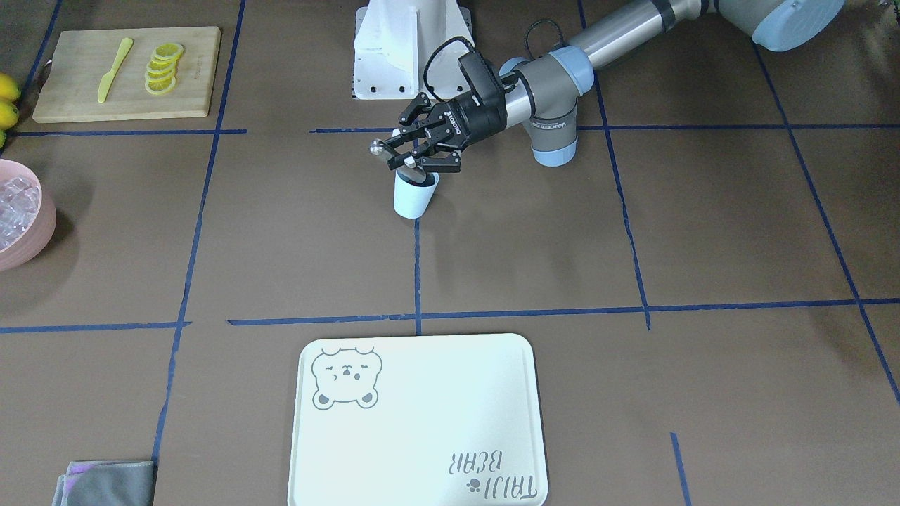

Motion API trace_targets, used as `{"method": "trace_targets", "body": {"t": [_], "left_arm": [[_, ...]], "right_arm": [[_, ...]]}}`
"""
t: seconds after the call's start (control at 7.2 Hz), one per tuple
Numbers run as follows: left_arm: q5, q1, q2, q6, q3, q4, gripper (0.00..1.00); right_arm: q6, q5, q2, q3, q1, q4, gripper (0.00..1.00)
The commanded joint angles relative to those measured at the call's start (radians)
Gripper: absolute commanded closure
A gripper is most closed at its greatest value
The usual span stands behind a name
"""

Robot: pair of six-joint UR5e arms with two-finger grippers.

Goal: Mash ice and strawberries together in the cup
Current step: 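Push the pestle down into the cup and press the contents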

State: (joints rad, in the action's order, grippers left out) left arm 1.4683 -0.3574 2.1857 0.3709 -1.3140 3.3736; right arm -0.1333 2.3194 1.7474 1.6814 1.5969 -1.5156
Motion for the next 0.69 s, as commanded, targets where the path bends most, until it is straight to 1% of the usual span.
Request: {"method": "trace_targets", "body": {"t": [0.0,0.14,0.42,0.56], "left_arm": [[-0.005,-0.003,0.009,0.0,-0.017,0.003,1.0],[-0.003,-0.014,0.009,0.005,-0.062,-0.002,1.0],[-0.003,-0.029,0.009,0.016,-0.102,-0.01,1.0],[-0.005,-0.035,0.019,0.028,-0.105,-0.011,1.0]], "right_arm": [[0.0,0.0,0.0,0.0,0.0,0.0,0.0],[0.0,0.0,-0.002,0.0,0.0,0.0,0.0],[0.0,0.0,0.0,0.0,0.0,0.0,0.0],[0.0,0.0,0.001,0.0,0.0,0.0,0.0]]}}
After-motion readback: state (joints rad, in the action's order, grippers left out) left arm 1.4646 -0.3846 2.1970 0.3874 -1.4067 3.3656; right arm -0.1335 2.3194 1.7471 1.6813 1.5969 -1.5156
